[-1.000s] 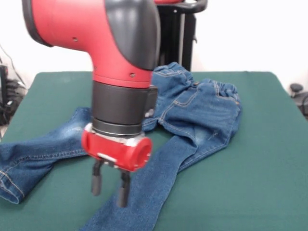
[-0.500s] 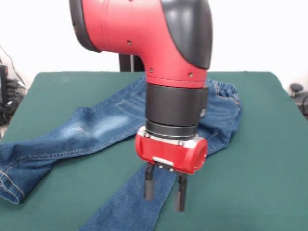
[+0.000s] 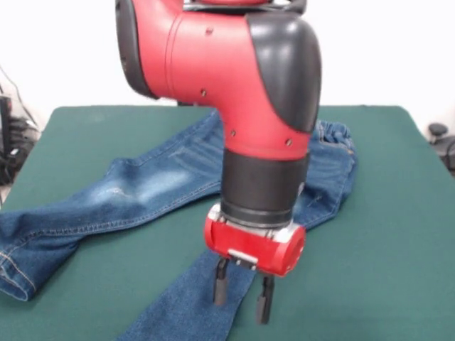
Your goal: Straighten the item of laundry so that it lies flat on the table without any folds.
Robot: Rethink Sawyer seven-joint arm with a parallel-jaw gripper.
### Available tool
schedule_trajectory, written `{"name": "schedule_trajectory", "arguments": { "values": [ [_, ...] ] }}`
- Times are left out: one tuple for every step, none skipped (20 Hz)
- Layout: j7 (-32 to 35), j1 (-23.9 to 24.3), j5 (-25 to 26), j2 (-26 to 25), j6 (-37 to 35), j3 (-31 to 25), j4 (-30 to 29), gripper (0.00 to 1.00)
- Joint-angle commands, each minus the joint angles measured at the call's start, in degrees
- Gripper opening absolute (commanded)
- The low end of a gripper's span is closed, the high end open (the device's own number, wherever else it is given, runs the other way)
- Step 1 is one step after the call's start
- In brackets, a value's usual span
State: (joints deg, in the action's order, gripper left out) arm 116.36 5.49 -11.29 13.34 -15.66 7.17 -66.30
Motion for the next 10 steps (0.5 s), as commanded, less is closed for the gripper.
{"name": "schedule_trajectory", "arguments": {
  "values": [
    [8.66,-0.05,-1.03,-9.81,-4.51,-0.30,0.37,1.00],
    [8.82,-0.17,-1.00,-10.03,-4.15,-0.14,0.53,1.00],
    [9.32,-0.72,-1.17,-10.93,-4.80,1.03,1.67,1.00],
    [9.83,-1.44,-1.34,-12.06,-5.94,2.44,3.04,1.00],
    [9.28,-1.03,-1.46,-13.47,-5.56,1.78,4.27,1.00],
    [8.72,-0.62,-1.58,-14.87,-5.17,1.12,5.50,1.00],
    [7.35,0.31,-1.32,-16.35,-3.84,-0.60,6.81,1.00],
    [6.76,0.97,-1.33,-17.61,-2.14,-1.98,7.81,1.00],
    [6.90,0.93,-1.32,-18.51,-1.01,-2.14,8.70,1.00],
    [7.03,0.89,-1.30,-19.42,0.12,-2.29,9.59,1.00]
  ]
}}
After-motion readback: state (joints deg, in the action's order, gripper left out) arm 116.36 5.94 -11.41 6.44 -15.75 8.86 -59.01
